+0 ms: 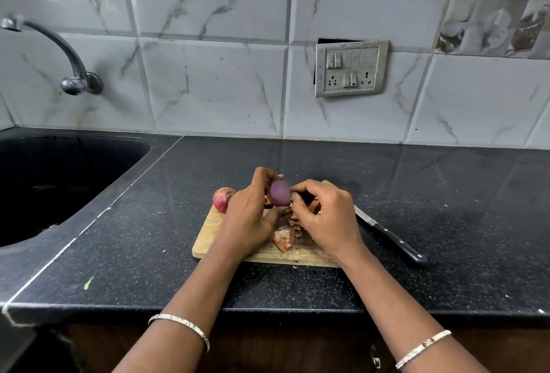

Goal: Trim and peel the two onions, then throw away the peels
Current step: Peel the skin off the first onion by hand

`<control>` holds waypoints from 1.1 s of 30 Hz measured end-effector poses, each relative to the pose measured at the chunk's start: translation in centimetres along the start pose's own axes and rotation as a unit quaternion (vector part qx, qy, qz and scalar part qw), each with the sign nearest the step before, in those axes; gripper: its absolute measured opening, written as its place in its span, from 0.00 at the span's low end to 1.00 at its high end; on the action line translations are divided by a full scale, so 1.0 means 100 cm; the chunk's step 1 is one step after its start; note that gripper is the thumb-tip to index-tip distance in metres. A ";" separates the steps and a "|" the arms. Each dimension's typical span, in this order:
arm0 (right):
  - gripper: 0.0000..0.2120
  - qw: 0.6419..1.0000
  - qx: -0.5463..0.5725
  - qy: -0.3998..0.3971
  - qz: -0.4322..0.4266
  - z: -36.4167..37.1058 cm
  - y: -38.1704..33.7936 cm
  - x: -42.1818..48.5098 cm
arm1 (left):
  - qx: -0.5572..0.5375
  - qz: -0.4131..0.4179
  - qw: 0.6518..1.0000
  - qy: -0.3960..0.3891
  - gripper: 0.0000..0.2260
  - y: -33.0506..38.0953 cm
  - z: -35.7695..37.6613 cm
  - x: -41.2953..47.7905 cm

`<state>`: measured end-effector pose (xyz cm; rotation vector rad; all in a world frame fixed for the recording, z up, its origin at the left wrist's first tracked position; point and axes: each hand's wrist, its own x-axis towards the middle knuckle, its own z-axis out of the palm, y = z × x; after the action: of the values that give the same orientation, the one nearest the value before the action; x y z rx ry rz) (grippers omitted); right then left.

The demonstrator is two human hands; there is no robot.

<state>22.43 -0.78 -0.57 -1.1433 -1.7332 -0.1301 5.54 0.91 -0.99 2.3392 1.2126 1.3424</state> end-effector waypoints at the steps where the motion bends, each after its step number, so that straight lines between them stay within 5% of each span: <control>1: 0.05 1.000 0.003 -0.001 -0.001 -0.001 -0.001 0.000 | 0.001 0.000 1.000 0.001 0.22 -0.001 0.000 0.000; 22: 0.08 0.999 -0.027 0.017 -0.009 0.000 -0.003 -0.002 | 0.028 0.013 0.999 -0.008 0.22 -0.001 0.001 -0.002; 33: 0.04 0.992 -0.084 0.061 0.074 -0.002 0.000 -0.001 | -0.004 0.010 1.000 0.018 0.21 0.003 0.000 -0.001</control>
<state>22.56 -0.97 -0.56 -1.3547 -1.5466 -0.2535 5.70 0.62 -0.88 2.3374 1.1959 1.3987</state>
